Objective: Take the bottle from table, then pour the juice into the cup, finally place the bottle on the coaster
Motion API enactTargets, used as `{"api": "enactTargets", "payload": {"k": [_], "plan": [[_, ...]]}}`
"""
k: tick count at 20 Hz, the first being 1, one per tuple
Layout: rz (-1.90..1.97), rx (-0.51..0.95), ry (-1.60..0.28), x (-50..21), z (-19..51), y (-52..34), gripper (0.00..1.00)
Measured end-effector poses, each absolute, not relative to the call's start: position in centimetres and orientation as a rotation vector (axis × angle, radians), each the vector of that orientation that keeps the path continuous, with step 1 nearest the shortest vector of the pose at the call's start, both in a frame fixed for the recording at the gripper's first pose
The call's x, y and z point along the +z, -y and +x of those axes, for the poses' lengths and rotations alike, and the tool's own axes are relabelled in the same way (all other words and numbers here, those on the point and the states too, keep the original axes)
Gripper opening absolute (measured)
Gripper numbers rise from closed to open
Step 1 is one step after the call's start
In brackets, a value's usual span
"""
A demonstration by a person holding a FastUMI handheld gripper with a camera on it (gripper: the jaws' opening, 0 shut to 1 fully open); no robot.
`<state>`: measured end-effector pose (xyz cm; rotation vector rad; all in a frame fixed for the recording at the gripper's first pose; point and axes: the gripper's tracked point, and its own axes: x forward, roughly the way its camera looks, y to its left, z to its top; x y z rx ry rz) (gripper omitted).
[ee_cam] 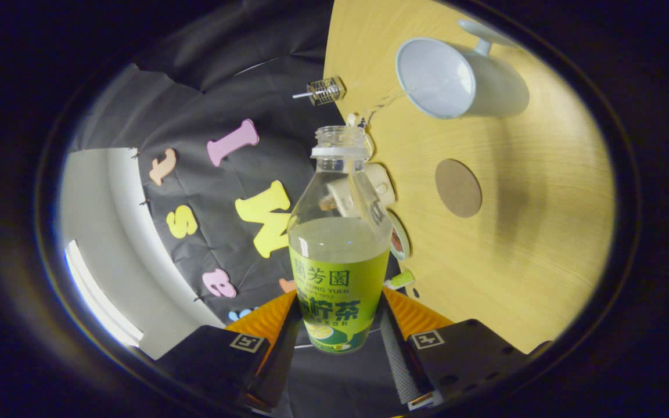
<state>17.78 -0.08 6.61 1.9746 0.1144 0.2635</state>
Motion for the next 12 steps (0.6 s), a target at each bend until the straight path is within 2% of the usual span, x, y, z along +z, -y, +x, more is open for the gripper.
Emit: {"api": "enactTargets", "payload": {"k": [12], "plan": [[2.112,0.295,-0.115,8.3,17.4,0.6,0.76]]}}
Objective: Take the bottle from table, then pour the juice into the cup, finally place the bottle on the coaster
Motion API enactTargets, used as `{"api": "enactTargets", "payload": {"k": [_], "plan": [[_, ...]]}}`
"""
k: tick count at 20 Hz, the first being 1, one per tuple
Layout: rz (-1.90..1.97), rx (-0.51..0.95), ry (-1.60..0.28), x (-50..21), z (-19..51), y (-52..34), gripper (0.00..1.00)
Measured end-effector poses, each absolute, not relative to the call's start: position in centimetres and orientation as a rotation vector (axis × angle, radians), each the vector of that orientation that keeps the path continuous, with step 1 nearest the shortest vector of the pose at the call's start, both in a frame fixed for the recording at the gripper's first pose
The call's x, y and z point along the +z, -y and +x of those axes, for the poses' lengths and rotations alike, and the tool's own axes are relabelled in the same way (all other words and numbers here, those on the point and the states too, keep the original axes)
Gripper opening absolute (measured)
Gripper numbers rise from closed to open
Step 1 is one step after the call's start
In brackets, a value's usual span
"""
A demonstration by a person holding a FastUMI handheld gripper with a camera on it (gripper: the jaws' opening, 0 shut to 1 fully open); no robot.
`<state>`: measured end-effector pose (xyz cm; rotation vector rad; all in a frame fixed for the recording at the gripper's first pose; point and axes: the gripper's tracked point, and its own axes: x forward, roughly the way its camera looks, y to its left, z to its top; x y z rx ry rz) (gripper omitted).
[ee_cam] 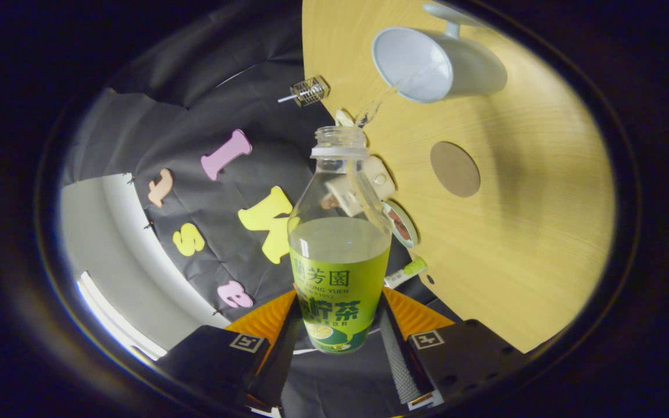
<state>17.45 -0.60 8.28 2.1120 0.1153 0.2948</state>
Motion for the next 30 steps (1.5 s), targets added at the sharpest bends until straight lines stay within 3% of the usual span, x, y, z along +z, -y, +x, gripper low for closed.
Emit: {"api": "enactTargets", "payload": {"k": [24,30], "plan": [[2.245,0.33,-0.003,11.8,17.7,4.0,0.76],[2.181,0.306,-0.058,10.9,17.8,2.4,0.76]]}}
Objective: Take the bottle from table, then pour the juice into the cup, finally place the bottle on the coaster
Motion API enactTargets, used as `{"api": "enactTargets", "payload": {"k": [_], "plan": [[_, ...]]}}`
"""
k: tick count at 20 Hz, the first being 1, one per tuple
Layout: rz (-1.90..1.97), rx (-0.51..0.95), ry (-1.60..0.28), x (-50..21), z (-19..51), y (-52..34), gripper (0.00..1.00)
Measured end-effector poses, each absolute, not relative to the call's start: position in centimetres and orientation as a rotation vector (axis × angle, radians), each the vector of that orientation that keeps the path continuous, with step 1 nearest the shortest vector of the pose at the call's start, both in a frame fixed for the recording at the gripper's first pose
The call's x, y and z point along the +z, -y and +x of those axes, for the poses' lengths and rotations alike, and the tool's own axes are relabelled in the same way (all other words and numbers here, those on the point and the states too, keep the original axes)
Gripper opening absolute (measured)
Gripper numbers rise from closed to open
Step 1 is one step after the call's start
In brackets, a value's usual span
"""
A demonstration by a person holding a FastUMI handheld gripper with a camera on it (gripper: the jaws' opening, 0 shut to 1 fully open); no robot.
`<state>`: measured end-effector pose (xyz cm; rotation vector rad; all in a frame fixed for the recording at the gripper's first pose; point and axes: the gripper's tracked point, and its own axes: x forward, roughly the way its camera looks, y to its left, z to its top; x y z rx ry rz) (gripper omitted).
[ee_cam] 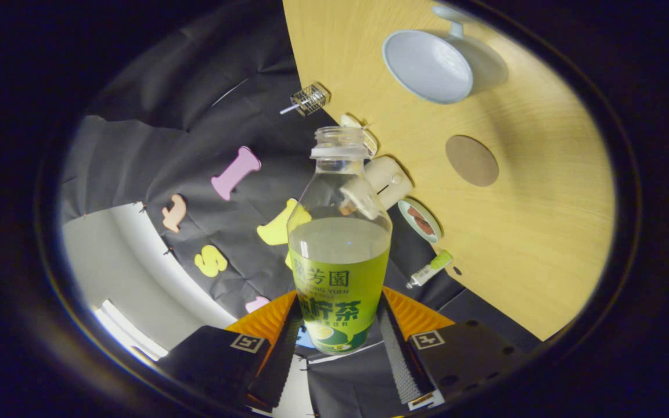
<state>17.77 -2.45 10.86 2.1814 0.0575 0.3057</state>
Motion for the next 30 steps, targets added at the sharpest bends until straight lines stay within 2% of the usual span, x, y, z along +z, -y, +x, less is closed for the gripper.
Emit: {"api": "enactTargets", "payload": {"k": [5,12,15,23,30], "plan": [[2.021,0.277,-0.07,10.4,17.5,2.0,0.76],[1.618,0.181,-0.206,7.0,16.6,-0.1,0.76],[1.484,0.173,-0.147,7.2,15.6,0.2,0.77],[0.944,0.018,-0.21,4.1,13.3,1.8,0.77],[0.52,-0.032,-0.175,3.7,12.3,3.0,0.78]]}}
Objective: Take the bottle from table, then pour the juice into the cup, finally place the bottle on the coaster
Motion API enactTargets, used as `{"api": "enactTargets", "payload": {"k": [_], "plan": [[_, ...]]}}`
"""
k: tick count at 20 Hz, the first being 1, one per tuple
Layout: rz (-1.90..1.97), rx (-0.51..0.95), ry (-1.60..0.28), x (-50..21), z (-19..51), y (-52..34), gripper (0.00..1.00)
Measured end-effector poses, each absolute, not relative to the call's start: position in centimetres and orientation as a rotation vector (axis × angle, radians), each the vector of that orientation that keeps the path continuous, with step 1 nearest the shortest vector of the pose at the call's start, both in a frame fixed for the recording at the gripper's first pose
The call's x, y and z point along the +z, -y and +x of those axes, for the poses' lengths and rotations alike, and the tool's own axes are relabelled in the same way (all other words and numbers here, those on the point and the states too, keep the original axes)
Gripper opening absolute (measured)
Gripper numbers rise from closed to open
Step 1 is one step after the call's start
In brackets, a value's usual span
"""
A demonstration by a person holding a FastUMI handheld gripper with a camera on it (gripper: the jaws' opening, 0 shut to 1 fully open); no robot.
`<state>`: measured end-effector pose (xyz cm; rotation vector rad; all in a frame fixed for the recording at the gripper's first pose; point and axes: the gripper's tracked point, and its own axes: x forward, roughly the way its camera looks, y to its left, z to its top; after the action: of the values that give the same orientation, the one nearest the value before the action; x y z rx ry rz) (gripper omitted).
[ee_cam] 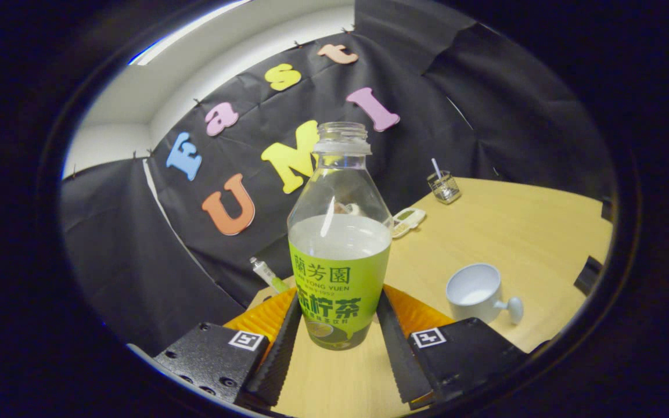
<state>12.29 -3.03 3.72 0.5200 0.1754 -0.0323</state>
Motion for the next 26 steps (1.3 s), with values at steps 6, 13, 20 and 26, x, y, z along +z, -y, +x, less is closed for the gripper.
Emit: {"api": "enactTargets", "payload": {"k": [6,13,20,26], "plan": [[0.259,-0.112,-0.143,3.8,15.0,4.4,0.78],[0.082,-0.191,-0.245,0.4,20.5,4.1,0.79],[0.027,-0.15,-0.286,-1.5,25.2,2.9,0.79],[0.029,-0.162,-0.307,-3.3,27.7,4.1,0.81]]}}
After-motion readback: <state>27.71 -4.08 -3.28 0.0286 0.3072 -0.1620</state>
